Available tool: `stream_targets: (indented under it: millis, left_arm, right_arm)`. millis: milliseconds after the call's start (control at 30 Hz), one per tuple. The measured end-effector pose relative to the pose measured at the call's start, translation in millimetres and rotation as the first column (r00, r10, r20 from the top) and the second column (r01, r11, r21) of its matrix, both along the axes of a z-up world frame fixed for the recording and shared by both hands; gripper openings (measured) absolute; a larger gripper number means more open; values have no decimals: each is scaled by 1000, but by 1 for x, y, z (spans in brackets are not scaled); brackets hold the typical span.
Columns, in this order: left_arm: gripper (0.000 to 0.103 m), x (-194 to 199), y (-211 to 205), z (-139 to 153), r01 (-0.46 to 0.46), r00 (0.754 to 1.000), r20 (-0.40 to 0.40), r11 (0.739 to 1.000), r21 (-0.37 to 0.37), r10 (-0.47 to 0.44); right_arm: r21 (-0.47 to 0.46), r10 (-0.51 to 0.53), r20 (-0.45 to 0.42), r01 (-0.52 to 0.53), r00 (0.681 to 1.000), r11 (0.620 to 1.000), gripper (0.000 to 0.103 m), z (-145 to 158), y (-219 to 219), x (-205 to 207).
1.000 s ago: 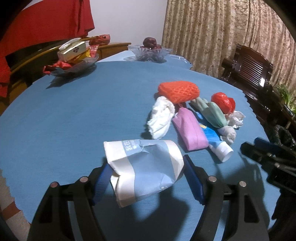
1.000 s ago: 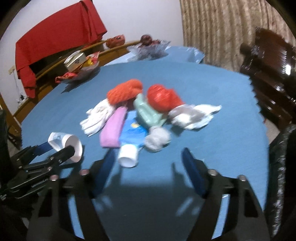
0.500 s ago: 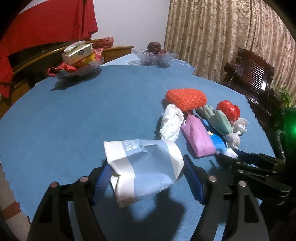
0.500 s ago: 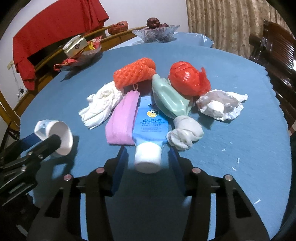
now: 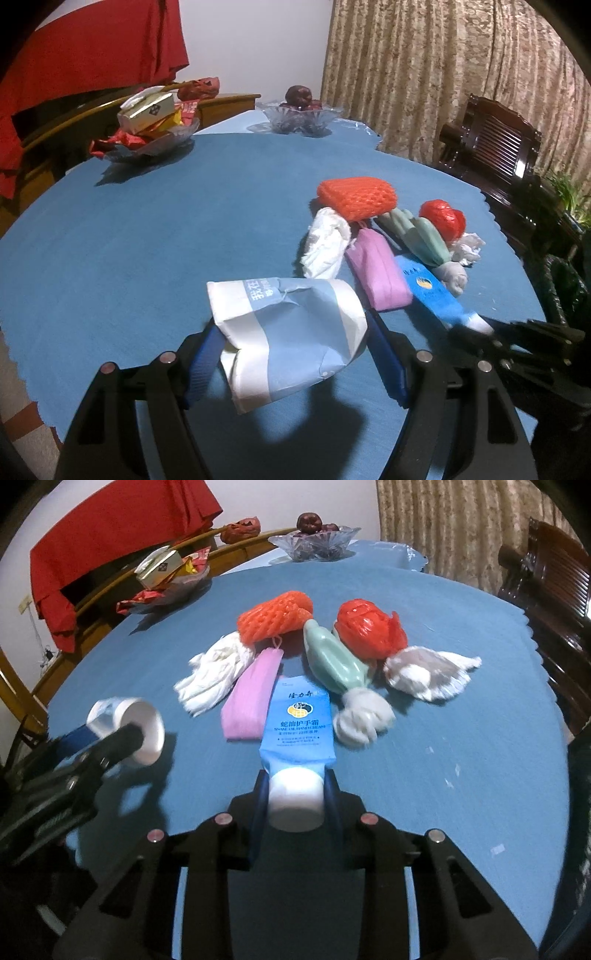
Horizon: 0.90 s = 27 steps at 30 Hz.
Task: Collect trash
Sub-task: 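Grasp the blue hand-cream tube by its white cap with the right tool while the left tool holds the packet, then lift the blue tube with the right tool while the left tool holds the packet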
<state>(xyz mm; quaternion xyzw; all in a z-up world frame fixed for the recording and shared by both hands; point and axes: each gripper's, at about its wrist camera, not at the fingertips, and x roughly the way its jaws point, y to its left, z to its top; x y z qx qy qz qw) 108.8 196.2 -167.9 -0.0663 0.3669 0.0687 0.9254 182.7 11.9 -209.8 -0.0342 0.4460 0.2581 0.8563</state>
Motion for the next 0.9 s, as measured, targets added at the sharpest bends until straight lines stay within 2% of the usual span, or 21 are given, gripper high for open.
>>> stream_targets:
  millis: [167,400,500,600,633,700,767,833,900]
  left_arm:
    - [73,-5,-12,1,27,1000,-3,1000,-2,-27]
    - [73,-11,-27,-2,58,998,-15,998,4,-58]
    - [73,-12,-26,-2,57,998,-18,998,9,-57]
    - [73,-13,-24,-1,48,999,-18,999,10,-48]
    - [73,-13,-25,-1,46,999,-19,999,10,-46]
    - [73,-14,-24,-1,42,999,-18,999,8,-42]
    - [73,-14,-25,-1,41,999,-18,999,8,-41]
    - [73,-14,-25,-1,41,999,-18,999,8,-41]
    - [73,-14,-25,-1,40,999,-18,999,6,-39]
  right_arm:
    - [-1,-13,1,13,1000,1000,29,3,-18,-17]
    - [-4,-23,-31,23,999,1000,29,-10,-27,-20]
    - [-2,-29,-39,29,999,1000,32,-16,-26,-19]
    - [2,-28,-34,28,999,1000,42,-16,-24,-17]
    - [0,-27,-30,27,999,1000,48,-16,-22,-16]
    - [-2,-27,-23,27,999,1000,51,-16,-19,-14]
    - [-2,-21,-21,21,1000,1000,50,-18,-16,-11]
    - [-14,-18,-12,18,1000,1000,41,-18,-14,-9]
    - [-15,-11,-12,11,1000,1000,39,-17,-14,-9]
